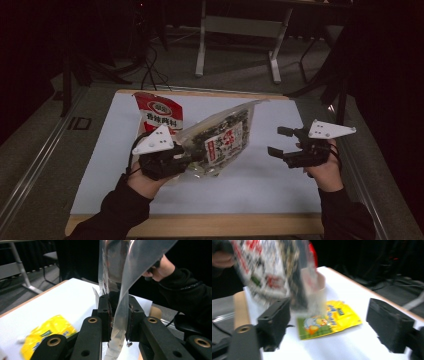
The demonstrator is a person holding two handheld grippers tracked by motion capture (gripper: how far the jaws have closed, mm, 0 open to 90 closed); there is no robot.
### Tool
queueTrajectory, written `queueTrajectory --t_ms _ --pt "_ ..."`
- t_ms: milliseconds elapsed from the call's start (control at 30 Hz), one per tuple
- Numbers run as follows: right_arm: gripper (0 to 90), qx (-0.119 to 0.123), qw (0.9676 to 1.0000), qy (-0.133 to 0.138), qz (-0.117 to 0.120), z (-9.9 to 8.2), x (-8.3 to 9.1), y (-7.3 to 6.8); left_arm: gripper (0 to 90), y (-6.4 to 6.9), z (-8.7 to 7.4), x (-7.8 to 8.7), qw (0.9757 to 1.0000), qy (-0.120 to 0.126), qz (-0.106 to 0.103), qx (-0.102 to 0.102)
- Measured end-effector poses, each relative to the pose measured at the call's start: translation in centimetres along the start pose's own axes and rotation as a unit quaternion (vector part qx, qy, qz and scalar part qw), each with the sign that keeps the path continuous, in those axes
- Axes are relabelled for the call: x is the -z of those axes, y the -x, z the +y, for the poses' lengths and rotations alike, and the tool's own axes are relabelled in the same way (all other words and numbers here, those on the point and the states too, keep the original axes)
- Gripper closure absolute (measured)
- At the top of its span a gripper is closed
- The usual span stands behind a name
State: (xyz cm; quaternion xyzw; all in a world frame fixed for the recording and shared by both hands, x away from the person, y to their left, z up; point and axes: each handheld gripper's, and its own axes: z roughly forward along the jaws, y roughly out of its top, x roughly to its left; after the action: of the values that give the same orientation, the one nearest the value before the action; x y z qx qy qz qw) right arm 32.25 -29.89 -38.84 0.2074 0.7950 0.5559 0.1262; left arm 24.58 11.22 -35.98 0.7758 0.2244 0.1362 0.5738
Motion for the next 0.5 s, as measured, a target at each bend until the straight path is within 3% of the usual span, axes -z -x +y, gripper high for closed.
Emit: queueTrajectory --t_ms 67,100,200,300,500 --pt "15.5 -0.01 0.9999 0.0 -0.001 -0.7 -0.4 0.2 79.4 -0.2 0.1 0.6 1.0 0.0 0.008 -0.001" --pt "12.7 -0.008 0.9999 -0.007 0.006 -1.1 -0.5 0.3 79.4 -0.6 0.1 1.7 0.9997 0.002 0.025 -0.002" --pt "14.1 -0.021 0.9997 -0.014 0.007 -2.0 -1.0 0.7 79.4 -1.5 0.0 3.4 0.9989 0.005 0.046 0.004" --pt "14.3 -0.018 0.9996 -0.02 0.002 -2.7 -1.2 1.0 79.4 -2.5 -0.3 4.7 0.9979 0.005 0.064 0.009" --pt "14.3 -0.025 0.9997 -0.008 0.003 -3.4 -1.5 1.7 79.3 -4.6 -1.4 6.4 0.996 -0.015 0.086 0.017"
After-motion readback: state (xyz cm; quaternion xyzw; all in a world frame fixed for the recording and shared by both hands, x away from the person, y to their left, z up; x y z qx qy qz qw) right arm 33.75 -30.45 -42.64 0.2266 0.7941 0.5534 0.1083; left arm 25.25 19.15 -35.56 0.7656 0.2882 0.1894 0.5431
